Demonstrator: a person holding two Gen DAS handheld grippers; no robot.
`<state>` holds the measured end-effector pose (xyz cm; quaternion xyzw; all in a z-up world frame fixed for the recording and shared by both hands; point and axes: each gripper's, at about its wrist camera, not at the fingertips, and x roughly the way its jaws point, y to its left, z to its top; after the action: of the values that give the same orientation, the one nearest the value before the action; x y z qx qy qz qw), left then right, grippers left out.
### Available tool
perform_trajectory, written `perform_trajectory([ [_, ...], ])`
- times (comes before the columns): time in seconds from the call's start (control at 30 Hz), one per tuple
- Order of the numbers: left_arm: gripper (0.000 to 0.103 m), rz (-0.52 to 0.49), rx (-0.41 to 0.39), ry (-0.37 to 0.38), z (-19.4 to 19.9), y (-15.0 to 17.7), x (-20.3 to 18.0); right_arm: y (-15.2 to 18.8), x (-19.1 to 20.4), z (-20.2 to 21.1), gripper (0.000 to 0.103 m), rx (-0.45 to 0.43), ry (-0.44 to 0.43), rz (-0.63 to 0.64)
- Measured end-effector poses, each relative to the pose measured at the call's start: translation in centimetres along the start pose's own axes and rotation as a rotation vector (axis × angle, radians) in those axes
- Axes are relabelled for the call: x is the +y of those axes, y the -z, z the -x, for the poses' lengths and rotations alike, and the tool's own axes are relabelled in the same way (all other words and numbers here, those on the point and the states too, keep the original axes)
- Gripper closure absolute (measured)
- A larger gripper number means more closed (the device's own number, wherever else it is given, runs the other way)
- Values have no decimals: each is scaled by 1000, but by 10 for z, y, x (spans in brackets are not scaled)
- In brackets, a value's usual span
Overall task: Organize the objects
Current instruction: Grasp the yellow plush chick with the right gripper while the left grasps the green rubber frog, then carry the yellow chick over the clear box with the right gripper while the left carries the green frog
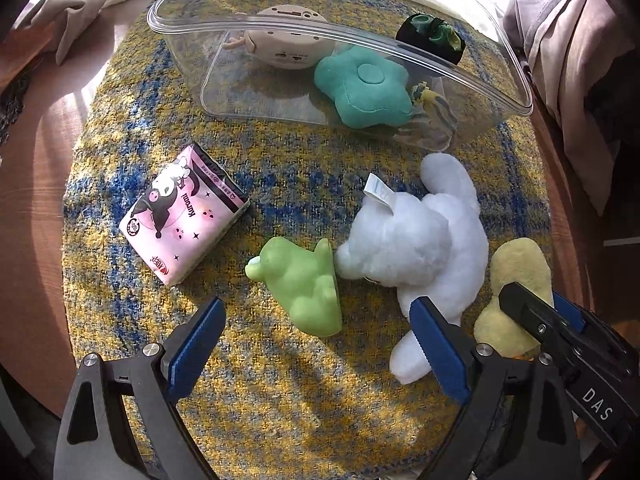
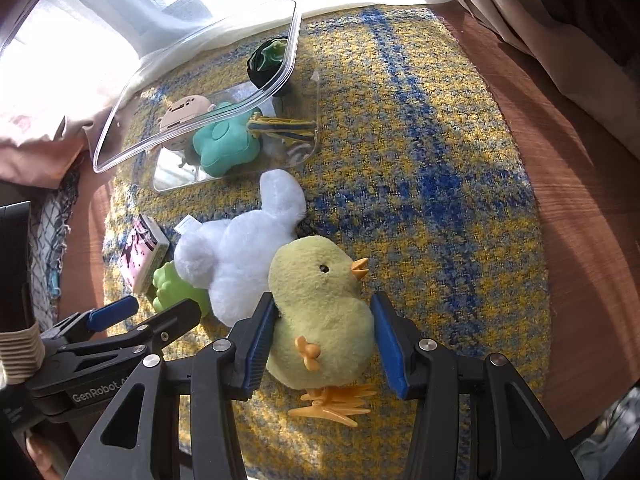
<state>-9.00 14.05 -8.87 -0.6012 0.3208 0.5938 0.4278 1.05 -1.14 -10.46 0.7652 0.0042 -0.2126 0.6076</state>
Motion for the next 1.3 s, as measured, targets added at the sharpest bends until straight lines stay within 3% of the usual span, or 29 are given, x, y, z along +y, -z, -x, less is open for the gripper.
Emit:
perform_trajectory([
  [0.13, 19, -11, 18, -23, -7, -2, 2, 3, -3, -2, 55, 5, 7, -22],
  [0.37, 35, 1, 55, 15, -23, -5, 3, 6, 0, -8, 55, 15, 20, -46],
  [0.63, 56, 6, 48, 14, -29, -10, 6, 9, 2, -8, 55, 5, 45, -81],
  [0.7, 57, -7, 35, 12, -29, -9, 4, 10, 2, -9, 55, 3, 51, -88],
  [0.73, 66, -13, 27, 18, -27, -8, 4, 11, 3, -8, 55, 2, 56, -90],
  [1.07, 67, -74, -26, 8, -9, 11, 1, 22, 13, -7, 55, -12, 94, -101],
  [1.3, 67, -143, -84, 12, 24, 24, 6, 35, 23, 1, 55, -20, 92, -110],
])
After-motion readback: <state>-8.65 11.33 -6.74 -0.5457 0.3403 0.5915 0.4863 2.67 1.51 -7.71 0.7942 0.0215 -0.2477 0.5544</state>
